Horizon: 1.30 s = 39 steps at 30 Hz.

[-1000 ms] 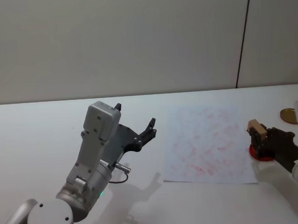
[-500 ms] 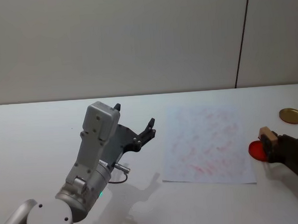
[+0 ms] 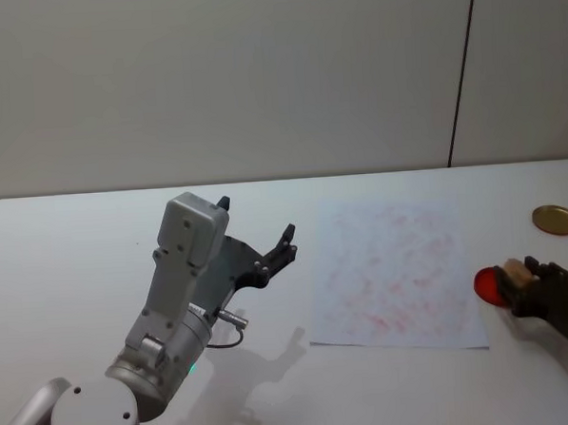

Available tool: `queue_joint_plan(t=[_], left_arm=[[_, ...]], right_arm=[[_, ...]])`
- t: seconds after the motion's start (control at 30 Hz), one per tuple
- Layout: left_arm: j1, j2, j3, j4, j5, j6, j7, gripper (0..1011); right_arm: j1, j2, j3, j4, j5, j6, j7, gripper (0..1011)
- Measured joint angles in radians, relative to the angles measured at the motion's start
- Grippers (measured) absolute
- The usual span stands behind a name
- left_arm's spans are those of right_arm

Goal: Use the one hand to pick up the stamp and affix it onto the A4 paper.

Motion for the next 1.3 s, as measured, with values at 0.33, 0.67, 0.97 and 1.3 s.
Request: queue_joint_plan(t=[0.33,0.67,0.97,1.3], left_arm=[[0.0,0.0,0.0,0.0,0.0,0.0,0.0,993],[0.0,0.0,0.0,0.0,0.0,0.0,0.0,993],[0.0,0.0,0.0,0.0,0.0,0.0,0.0,993],[0.0,0.0,0.0,0.0,0.0,0.0,0.0,993]], right_arm=[[0.001,-0.003,0.0,0.006,0.008,-0.007,0.001,778],[-0.011,-0.004,0.002,-0.043,0.02,-0.048,-0.009,1003],[-0.042,-0.011,-0.004,-0.157,0.028,-0.08,-0.047,1003],[-0.082,-0.027,-0.022,-0.281,0.025,-0.094,-0.094,1003]])
